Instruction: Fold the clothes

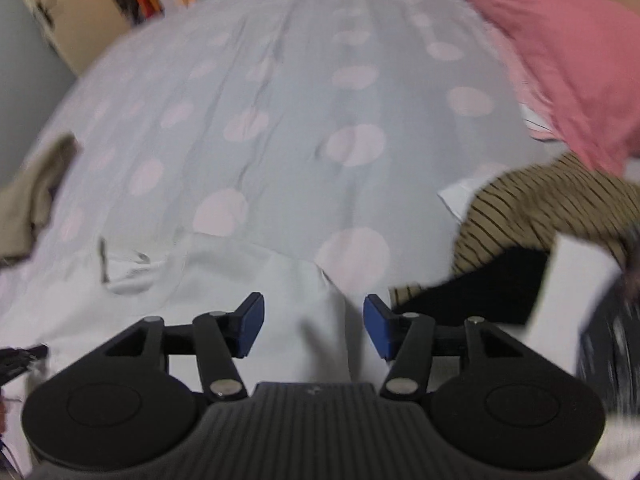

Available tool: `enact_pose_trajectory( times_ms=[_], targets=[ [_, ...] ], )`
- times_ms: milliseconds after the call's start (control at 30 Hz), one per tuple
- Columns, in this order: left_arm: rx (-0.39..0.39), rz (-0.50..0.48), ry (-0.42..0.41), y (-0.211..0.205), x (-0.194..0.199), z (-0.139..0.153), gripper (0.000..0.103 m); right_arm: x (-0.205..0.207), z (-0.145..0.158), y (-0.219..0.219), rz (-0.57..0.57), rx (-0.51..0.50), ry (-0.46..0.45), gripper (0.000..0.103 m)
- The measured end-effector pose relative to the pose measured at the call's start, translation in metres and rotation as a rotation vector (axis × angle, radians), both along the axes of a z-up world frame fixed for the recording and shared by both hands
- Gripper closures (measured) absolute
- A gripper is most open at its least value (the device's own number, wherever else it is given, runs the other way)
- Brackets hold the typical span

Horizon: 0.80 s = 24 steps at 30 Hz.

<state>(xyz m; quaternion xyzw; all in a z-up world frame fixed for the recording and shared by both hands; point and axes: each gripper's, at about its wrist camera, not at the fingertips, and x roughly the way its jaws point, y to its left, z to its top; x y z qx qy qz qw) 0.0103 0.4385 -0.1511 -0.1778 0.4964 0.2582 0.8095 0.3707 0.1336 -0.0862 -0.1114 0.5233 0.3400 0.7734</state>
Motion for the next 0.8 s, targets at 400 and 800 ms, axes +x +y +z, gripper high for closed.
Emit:
enact_pose_trajectory(
  times_ms=[400, 800],
  targets=[
    [0.011, -0.011, -0.097, 0.002, -0.01, 0.004, 0.102, 0.044, -0.062, 0.06, 0.093, -0.36, 0.13, 0.089],
    [0.002, 0.012, -0.062, 0.011, -0.003, 0.003, 0.098, 0.043, -0.077, 0.043, -0.003, -0.357, -0.053, 0.067]
  ],
)
